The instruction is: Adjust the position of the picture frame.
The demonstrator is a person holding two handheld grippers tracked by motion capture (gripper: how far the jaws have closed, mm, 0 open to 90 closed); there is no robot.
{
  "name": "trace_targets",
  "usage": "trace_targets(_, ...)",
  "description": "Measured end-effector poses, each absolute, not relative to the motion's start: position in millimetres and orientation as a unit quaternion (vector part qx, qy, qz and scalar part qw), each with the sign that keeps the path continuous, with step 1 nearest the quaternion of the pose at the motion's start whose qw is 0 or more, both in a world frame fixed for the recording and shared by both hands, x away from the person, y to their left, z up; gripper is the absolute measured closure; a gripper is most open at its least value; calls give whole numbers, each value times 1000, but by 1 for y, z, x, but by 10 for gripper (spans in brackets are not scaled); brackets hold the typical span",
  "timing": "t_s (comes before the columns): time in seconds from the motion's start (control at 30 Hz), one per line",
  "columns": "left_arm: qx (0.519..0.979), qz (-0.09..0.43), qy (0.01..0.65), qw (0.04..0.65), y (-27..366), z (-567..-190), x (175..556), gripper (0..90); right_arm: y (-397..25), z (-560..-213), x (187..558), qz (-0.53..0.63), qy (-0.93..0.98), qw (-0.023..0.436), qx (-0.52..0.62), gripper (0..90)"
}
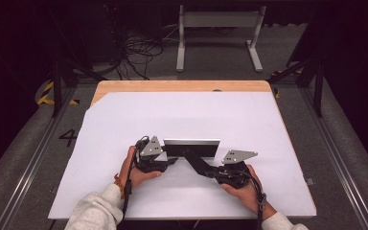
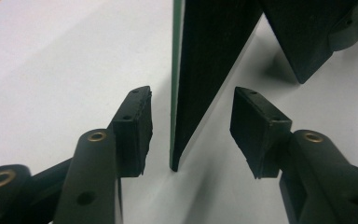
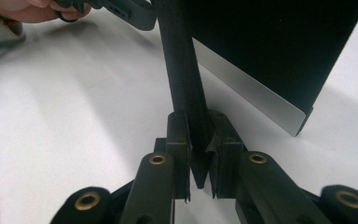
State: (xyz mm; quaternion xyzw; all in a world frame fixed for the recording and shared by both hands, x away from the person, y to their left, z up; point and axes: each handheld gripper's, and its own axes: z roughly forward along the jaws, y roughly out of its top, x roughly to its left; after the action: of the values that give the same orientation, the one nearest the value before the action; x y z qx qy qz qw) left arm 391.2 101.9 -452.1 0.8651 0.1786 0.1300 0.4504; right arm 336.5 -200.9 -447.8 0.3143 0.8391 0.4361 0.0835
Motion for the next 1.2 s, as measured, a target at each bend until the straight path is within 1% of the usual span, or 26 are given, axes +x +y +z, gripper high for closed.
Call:
trace_targets(0.07,866,135,180,446,100,-452,391,536,-201,-447,336,439,838,83,313,807)
trace_targets(0.17,868,148,183,437,97,-453,391,628,-202,-447,336,439,838,83,313,810)
trace_targets(0.23,871,146,180,434,96,-454,390,656,-202,-446,336,440,838,84,312,810)
trace_targets(0.37,871,149,181,431,95,-454,389,660,-202,-446,336,440,838,83,312,812)
trace_targets(0.6,871,167,186,423,92,-454,387,652,-202,-446,336,440,838,84,312,814)
trace_targets(0.77,872,180,187,415,90,-454,386,663,-203,-446,336,439,837,84,314,812)
trace_targets(1.2,872,192,189,408,88,-454,387,665,-201,-447,337,436,839,84,314,822)
